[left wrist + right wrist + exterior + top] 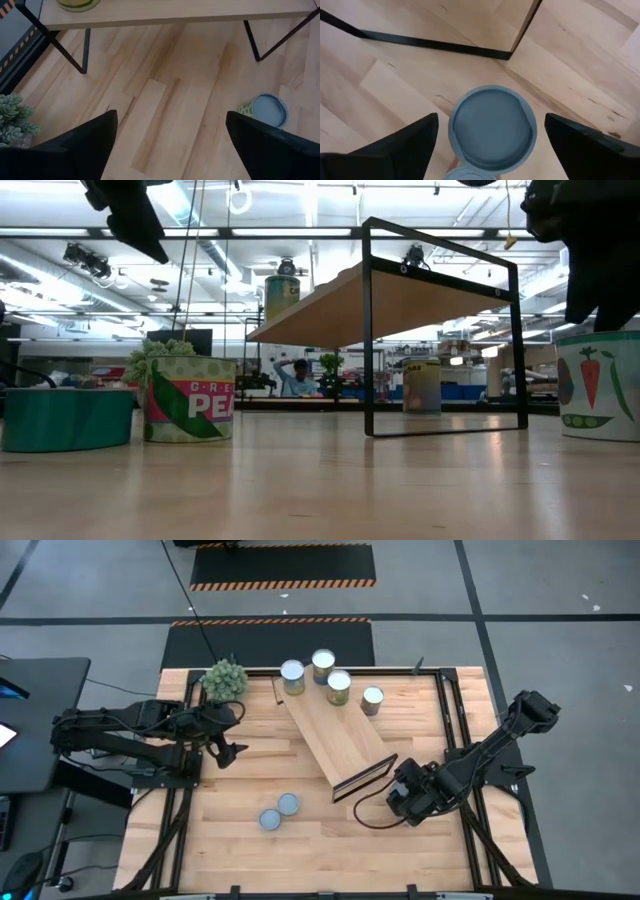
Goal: Pick and place cans onto a shelf
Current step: Put the canned mix vegetables on the shelf
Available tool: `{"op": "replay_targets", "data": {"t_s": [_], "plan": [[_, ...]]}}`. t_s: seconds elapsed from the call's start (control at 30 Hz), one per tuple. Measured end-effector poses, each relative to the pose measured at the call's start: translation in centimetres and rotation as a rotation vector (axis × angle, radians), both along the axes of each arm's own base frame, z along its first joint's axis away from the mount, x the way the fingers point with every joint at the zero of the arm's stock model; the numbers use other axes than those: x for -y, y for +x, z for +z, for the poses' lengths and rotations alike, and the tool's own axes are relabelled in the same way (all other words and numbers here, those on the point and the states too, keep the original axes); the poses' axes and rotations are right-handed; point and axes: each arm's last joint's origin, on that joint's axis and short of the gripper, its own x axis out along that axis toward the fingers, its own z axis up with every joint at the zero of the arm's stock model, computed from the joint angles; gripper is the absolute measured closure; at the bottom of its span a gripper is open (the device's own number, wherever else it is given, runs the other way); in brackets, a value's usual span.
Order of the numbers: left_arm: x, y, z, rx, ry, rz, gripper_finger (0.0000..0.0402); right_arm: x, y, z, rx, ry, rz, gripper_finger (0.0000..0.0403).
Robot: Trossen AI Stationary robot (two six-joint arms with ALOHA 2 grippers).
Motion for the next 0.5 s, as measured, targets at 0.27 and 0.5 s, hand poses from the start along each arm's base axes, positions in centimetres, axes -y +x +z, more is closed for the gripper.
{"op": "replay_targets", "data": {"t_s": [0.27, 0.5], "plan": [[0.0, 0.0, 0.0, 0.0, 0.0, 0.0, 0.0025, -0.4, 0.7, -1.3, -0.024, -0.018, -0.012, 0.0029], [0.0, 0.0, 0.0, 0.0, 0.0, 0.001, 0.0025, -1.0, 1.4, -3.1, -0.033, 0.012, -0.009, 0.0029]]}}
